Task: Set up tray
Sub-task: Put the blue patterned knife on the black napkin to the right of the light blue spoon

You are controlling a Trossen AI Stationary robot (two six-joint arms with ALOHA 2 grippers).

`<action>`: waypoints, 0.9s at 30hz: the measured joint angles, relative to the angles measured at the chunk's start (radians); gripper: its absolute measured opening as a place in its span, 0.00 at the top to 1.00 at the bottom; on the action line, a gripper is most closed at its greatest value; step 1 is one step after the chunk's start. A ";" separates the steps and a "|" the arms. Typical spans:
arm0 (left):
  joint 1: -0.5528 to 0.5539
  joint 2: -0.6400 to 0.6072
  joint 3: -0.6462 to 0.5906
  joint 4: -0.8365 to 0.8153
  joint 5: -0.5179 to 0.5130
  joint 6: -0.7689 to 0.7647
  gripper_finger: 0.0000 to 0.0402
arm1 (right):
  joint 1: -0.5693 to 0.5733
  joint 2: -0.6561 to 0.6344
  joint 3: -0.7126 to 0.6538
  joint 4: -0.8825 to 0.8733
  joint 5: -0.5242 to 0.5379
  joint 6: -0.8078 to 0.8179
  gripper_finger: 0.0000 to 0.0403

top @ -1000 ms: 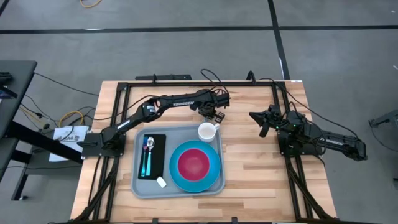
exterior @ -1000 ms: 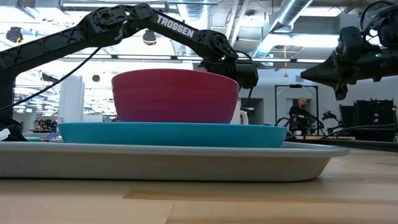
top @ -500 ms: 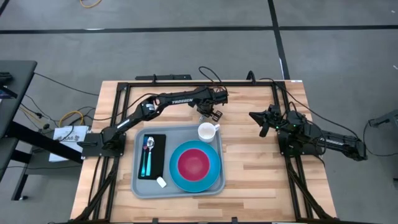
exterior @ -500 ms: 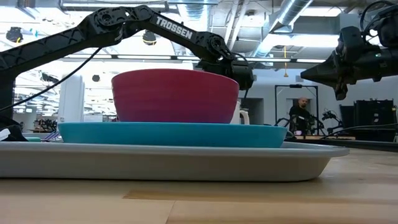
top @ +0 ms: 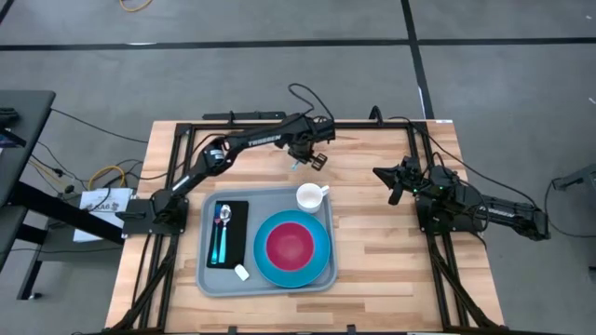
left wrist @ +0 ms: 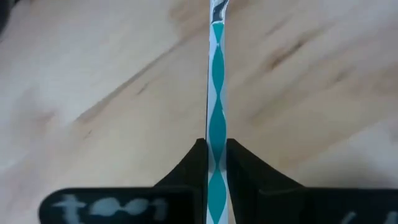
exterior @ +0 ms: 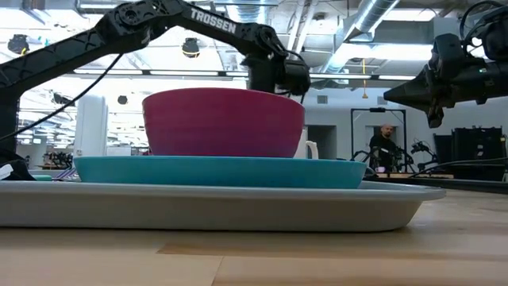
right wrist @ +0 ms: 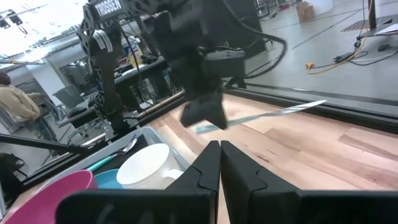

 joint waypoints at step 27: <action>-0.311 -0.797 -0.673 -0.157 -0.075 -0.688 0.96 | 0.000 0.000 0.000 0.000 0.000 0.000 0.99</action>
